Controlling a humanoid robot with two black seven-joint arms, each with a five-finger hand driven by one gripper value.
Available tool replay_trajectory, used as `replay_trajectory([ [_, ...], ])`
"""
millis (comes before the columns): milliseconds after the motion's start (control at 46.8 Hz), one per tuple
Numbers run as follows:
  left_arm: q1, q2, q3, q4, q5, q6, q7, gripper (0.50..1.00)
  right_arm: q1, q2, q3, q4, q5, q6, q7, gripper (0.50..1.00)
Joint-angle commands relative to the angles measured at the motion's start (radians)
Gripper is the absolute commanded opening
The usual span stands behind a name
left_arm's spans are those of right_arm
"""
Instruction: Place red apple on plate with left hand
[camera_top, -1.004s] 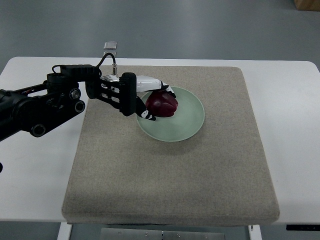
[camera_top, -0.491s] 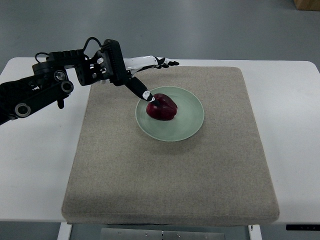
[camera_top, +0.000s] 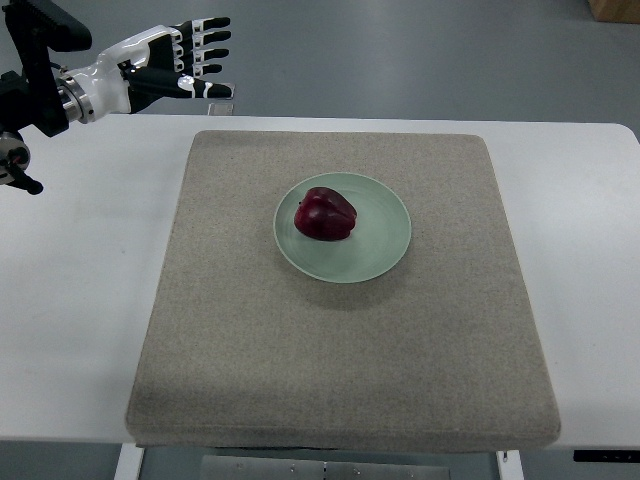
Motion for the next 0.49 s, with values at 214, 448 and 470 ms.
replay_trajectory([
  [214, 0.014, 0.064, -0.043, 0.054, -0.434, -0.13, 0.143, 0.999, 0.0, 0.0, 0.0, 0.0, 0.0, 0.0, 0.0, 0.928],
  [448, 0.032, 0.062, -0.05, 0.134, -0.586, -0.159, 0.195, 0.999, 0.0, 0.0, 0.0, 0.0, 0.0, 0.0, 0.0, 0.928],
  [470, 0.034, 0.061, -0.05, 0.137, -0.601, -0.159, 0.2, 0.999, 0.0, 0.0, 0.0, 0.0, 0.0, 0.0, 0.0, 0.928],
])
